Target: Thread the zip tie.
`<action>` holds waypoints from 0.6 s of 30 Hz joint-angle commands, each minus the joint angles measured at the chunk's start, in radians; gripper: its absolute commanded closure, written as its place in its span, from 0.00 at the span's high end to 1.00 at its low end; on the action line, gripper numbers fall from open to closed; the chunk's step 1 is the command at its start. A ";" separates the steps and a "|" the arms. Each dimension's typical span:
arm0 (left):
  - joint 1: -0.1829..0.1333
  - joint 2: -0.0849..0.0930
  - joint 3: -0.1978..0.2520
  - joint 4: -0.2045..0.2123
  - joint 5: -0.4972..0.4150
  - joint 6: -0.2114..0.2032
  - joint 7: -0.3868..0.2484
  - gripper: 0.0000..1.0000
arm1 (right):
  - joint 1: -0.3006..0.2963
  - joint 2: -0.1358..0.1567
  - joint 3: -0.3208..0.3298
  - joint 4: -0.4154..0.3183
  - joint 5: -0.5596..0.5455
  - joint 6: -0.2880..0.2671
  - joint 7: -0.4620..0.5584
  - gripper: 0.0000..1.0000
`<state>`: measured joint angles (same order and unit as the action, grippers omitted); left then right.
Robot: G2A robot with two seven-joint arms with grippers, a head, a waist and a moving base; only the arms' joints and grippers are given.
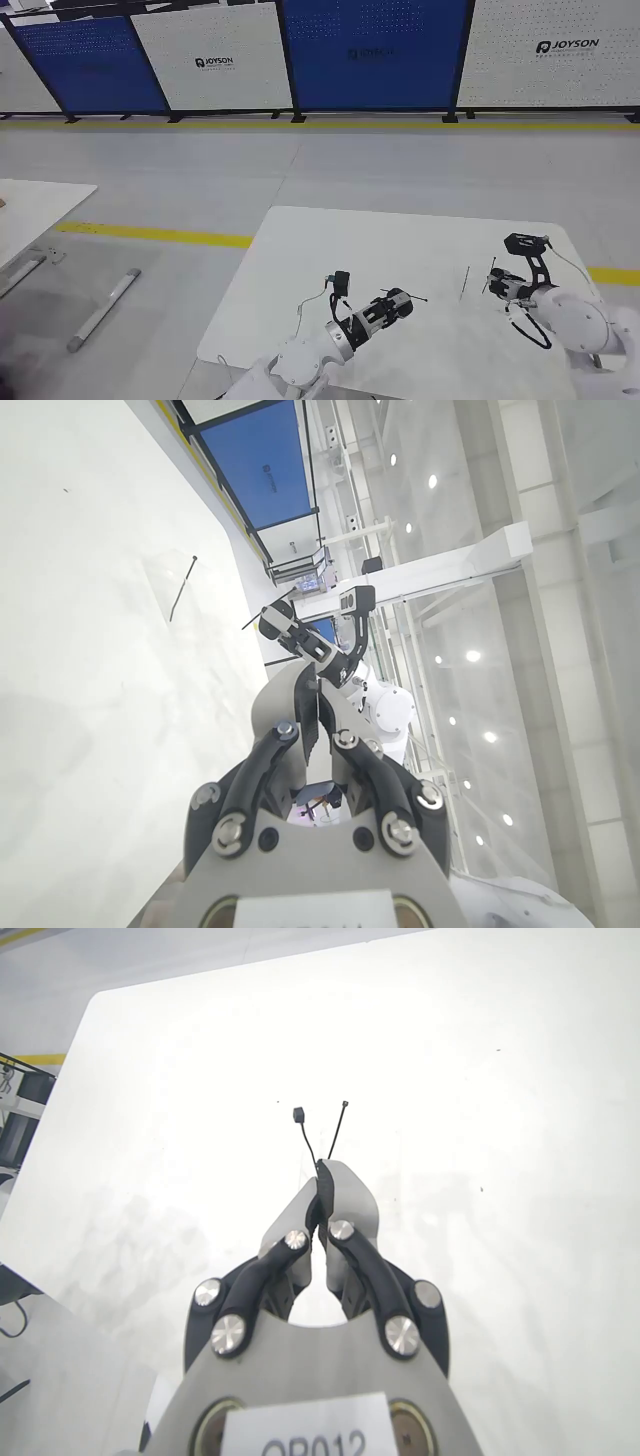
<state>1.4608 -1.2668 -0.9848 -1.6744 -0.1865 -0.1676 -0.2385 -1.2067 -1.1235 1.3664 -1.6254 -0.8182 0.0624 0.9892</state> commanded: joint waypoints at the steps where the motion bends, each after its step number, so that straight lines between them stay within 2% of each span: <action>1: 0.000 0.000 0.000 0.000 0.000 0.000 0.000 0.00 | -0.007 -0.001 -0.002 -0.002 0.003 -0.004 -0.035 0.00; 4: 0.000 0.000 0.000 0.000 0.000 0.000 0.000 0.00 | -0.028 -0.003 0.031 -0.008 0.085 0.004 -0.102 0.00; 6: 0.000 0.000 0.000 0.000 0.000 0.000 0.000 0.00 | -0.050 -0.001 0.079 -0.009 0.161 -0.008 -0.139 0.00; 11: 0.000 0.000 0.000 0.000 0.000 0.000 0.000 0.00 | -0.131 0.007 0.169 -0.032 0.273 -0.080 -0.189 0.00; 14: 0.000 0.000 0.000 0.000 0.000 0.000 0.000 0.00 | -0.163 0.010 0.181 -0.040 0.296 -0.103 -0.173 0.00; 18: 0.000 0.000 0.000 0.000 0.000 0.000 0.000 0.00 | -0.164 0.010 0.178 -0.039 0.296 -0.103 -0.168 0.00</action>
<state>1.4608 -1.2668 -0.9848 -1.6744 -0.1865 -0.1676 -0.2385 -1.3712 -1.1131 1.5446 -1.6642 -0.5213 -0.0413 0.8215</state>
